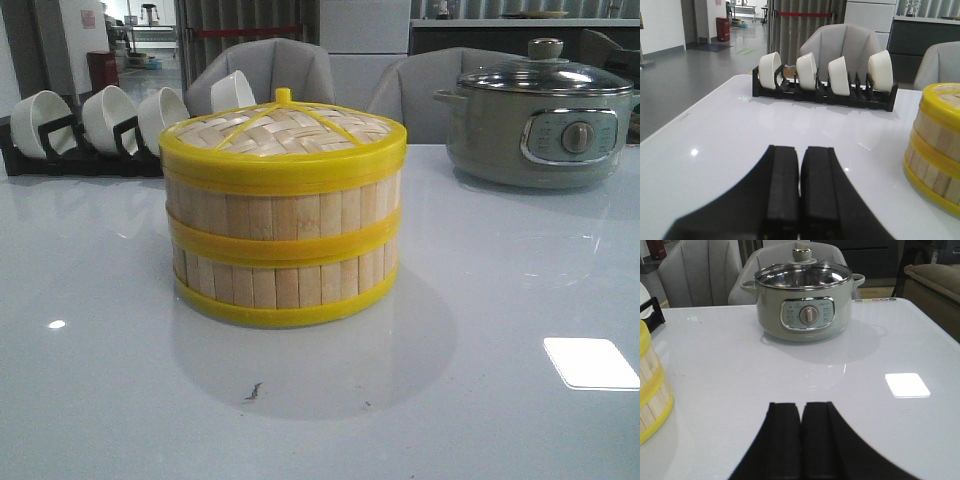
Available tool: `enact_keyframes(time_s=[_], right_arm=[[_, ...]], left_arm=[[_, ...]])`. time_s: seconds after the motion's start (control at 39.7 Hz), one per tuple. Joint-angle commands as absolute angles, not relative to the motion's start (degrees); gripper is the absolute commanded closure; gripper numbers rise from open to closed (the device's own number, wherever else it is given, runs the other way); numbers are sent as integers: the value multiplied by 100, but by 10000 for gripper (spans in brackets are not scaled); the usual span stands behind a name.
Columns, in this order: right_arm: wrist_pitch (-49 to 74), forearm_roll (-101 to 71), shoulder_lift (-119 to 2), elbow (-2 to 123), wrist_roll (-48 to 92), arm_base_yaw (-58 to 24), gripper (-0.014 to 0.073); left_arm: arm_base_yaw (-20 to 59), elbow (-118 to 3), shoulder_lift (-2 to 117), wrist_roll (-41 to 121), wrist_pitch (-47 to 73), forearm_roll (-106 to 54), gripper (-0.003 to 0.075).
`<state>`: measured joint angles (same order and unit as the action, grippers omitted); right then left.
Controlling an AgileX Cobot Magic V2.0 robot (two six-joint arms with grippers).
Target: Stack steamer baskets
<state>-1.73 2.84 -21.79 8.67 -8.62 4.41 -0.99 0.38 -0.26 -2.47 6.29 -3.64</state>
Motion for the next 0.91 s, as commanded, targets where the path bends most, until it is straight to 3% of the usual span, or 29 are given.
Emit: enact_keyframes(time_s=[0.0,0.2,0.35,0.88], right_arm=[[-660,373,-2191,1032,-795,485,553],[-660,373,-2191,1032,-795,485,553],[-660,373,-2191,1032,-795,485,553],[-660,373,-2191,1032,-795,485,553]], left_arm=[[-103,49,-82,-305,113,-487,636],[-103,49,-108,-383,122,-75,636],[-103,49,-108,-1727,218,1130,636],[325,49,-108,-1438,286,1144,636]])
